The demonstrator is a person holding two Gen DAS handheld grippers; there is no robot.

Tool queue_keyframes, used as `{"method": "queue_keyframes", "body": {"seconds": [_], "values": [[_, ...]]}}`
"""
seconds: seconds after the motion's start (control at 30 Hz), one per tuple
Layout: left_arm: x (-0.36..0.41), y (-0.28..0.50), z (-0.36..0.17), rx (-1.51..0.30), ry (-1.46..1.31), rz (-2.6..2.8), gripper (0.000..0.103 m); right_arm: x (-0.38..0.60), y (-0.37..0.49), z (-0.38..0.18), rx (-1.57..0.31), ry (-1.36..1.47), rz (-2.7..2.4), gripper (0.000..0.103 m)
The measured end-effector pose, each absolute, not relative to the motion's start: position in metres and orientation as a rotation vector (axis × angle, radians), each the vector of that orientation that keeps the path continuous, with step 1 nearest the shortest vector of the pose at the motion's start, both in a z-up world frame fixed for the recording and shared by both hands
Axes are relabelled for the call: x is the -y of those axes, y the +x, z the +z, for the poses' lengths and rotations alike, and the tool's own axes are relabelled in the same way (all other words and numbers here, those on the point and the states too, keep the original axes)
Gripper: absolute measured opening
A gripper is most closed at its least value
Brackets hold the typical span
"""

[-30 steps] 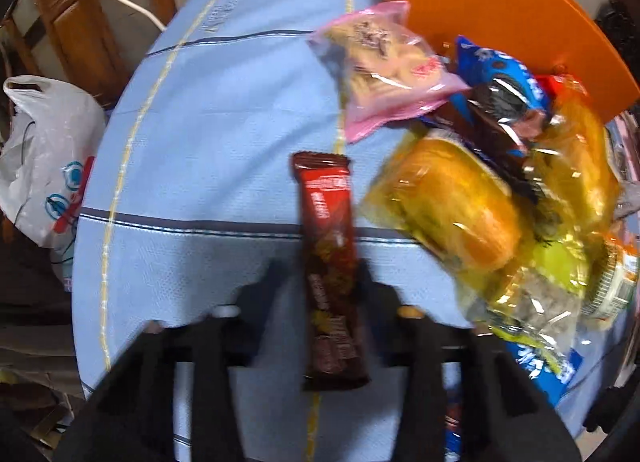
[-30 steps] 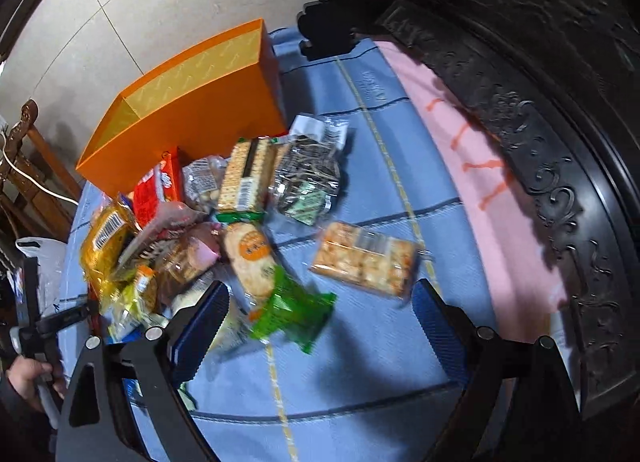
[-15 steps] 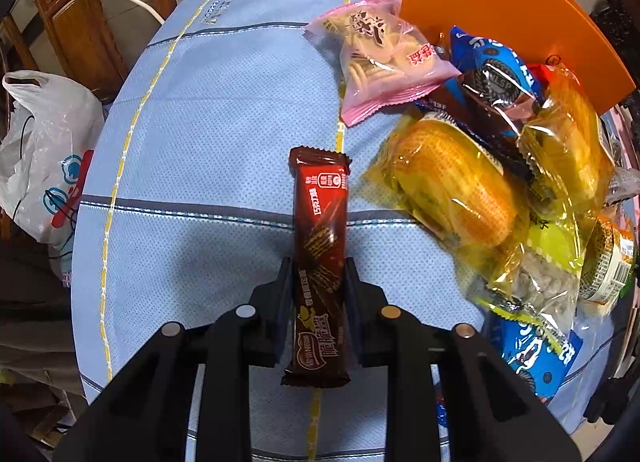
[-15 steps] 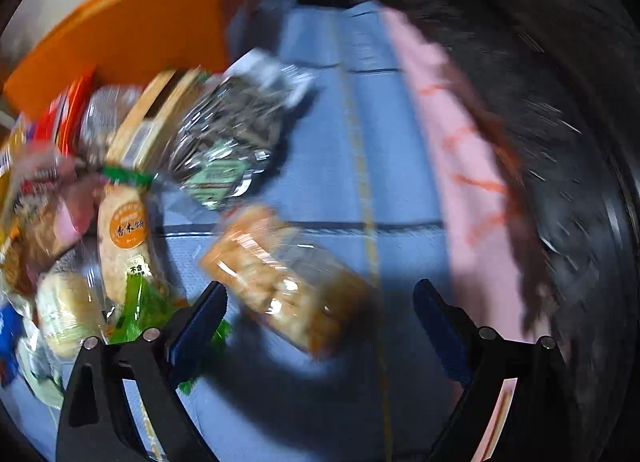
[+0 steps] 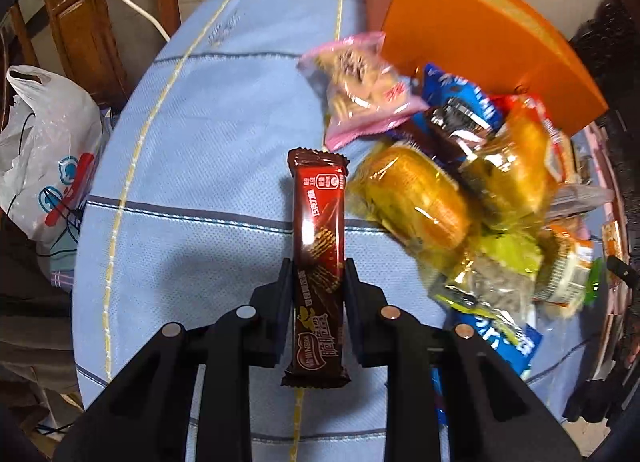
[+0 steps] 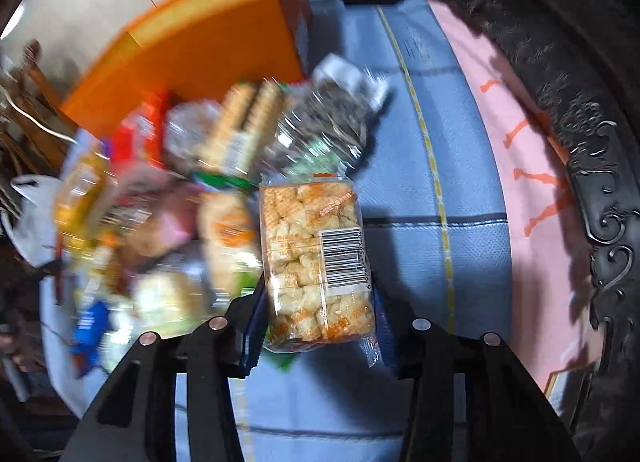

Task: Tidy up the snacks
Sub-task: 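Grasp the brown chocolate bar with the left tool while the right tool grasps the cracker pack, then carry the bar and cracker pack into the orange box and release both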

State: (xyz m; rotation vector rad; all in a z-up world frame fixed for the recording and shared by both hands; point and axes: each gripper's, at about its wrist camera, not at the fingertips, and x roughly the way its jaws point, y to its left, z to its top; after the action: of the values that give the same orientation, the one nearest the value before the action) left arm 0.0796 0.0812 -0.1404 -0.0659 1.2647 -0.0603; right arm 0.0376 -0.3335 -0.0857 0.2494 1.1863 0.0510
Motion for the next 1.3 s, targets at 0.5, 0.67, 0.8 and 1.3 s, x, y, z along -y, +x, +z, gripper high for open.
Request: {"method": "queue_keyframes", "body": {"seconds": [0.5, 0.67, 0.8, 1.3], "values": [[-0.041, 0.119, -0.015, -1.002, -0.040, -0.228, 0.023, 0.295, 0.093, 0.037, -0.851, 0.349, 0.204, 0.046], [-0.002, 0.175, 0.019, -0.925, -0.040, -0.282, 0.023, 0.291, 0.145, 0.051, -0.796, 0.367, 0.174, 0.046], [0.029, 0.227, 0.017, -0.934, -0.063, -0.303, 0.023, 0.286, 0.187, 0.039, -0.815, 0.362, 0.166, 0.046], [0.064, 0.289, -0.059, -1.041, 0.022, -0.138, 0.098, 0.273, 0.246, -0.035, -0.939, 0.378, 0.069, 0.064]]}}
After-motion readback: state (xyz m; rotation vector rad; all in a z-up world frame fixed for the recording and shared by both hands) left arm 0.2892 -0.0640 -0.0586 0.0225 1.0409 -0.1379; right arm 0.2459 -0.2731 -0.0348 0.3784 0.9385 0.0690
